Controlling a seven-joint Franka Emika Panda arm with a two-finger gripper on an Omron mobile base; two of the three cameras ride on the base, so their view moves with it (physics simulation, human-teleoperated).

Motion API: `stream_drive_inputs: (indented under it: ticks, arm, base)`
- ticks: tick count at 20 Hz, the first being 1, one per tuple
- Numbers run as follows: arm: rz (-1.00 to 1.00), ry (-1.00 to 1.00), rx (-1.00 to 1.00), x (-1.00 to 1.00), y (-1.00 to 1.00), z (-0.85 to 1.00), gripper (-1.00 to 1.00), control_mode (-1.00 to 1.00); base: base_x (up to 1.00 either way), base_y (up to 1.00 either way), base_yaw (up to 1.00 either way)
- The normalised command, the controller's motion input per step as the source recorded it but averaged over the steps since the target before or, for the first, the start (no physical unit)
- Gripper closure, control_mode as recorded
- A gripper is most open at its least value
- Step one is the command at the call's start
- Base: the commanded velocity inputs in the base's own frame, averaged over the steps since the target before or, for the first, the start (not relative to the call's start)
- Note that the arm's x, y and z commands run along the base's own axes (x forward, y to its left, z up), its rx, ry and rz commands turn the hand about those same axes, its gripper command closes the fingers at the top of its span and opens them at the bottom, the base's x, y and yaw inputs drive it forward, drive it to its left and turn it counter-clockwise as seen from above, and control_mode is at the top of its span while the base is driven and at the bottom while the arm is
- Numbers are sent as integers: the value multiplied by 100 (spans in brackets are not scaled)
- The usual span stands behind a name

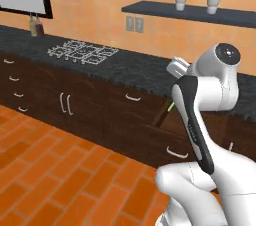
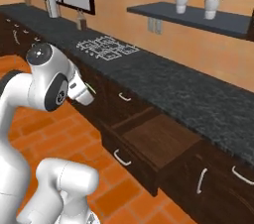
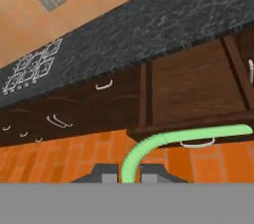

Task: Take a straw from the drawer in front and place it inside the glass cup on the dining counter.

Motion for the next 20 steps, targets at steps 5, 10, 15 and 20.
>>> stream_drive_inputs:
  ticks: [5,10,15,20]
  arm:
    - [0,0,0,0,0,0,100,100]
    - [0,0,0,0,0,0,100,100]
    - [0,0,0,0,0,0,100,100]
    - [0,0,0,0,0,0,100,100]
  base:
    - [0,70,75]
    - [1,18,82]
    - [0,15,33]
    - [0,72,19]
